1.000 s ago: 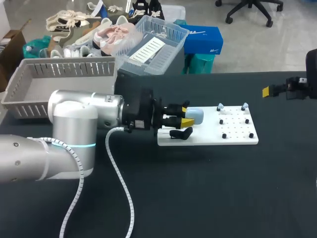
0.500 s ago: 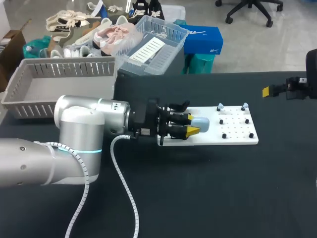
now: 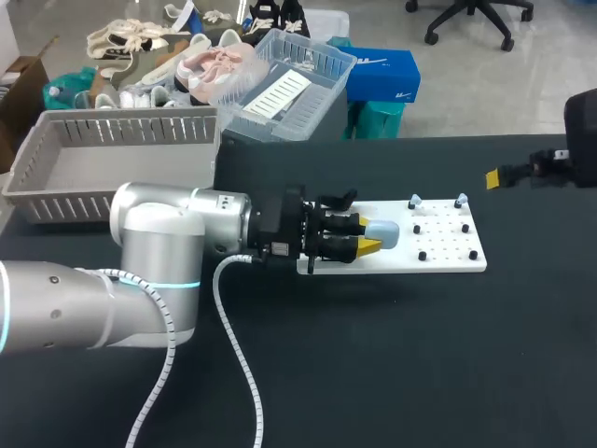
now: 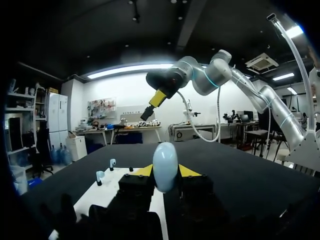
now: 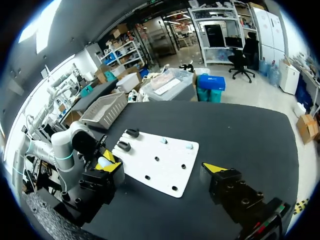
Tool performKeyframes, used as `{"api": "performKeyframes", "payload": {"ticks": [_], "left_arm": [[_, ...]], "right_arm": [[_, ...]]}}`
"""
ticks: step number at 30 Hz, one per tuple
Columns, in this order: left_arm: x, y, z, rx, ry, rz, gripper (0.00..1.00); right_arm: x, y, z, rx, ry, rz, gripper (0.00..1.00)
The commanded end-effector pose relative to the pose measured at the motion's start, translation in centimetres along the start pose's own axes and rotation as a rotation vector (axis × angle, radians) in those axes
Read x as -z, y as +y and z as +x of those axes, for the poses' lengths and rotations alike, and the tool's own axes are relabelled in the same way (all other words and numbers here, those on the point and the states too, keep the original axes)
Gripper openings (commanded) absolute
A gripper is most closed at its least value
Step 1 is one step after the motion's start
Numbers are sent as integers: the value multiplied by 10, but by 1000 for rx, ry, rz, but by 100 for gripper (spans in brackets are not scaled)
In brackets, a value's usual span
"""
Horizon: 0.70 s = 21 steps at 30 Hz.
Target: Pick up each earbud case from the left stands, insert the matching earbuds, close the lid, and place the case in the box.
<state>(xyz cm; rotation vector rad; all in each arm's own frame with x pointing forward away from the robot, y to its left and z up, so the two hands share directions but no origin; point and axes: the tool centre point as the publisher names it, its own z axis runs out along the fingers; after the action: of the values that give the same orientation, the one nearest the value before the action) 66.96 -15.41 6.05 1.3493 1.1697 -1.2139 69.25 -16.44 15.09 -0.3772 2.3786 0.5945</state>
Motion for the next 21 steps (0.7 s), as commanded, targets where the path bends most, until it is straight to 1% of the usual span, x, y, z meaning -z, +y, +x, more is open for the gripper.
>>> {"api": "performKeyframes", "payload": {"ticks": [1,8,12,16,21], "left_arm": [[-1,5,2,10,-4,-14,0],[-1,9,4,17,-12,-11,0],[-1,12,5,22,-15,-10,0],[-1,17,4,19,-16,-16,0],[-1,17,4,19,-16,-16,0]], "right_arm": [[1,29,4,51,24,13,100],[-5,67,16,141,68,-18,100],[-9,81,25,179,95,-16,100],[-14,89,35,194,129,-25,100],[-23,101,44,205,165,-48,100]]}}
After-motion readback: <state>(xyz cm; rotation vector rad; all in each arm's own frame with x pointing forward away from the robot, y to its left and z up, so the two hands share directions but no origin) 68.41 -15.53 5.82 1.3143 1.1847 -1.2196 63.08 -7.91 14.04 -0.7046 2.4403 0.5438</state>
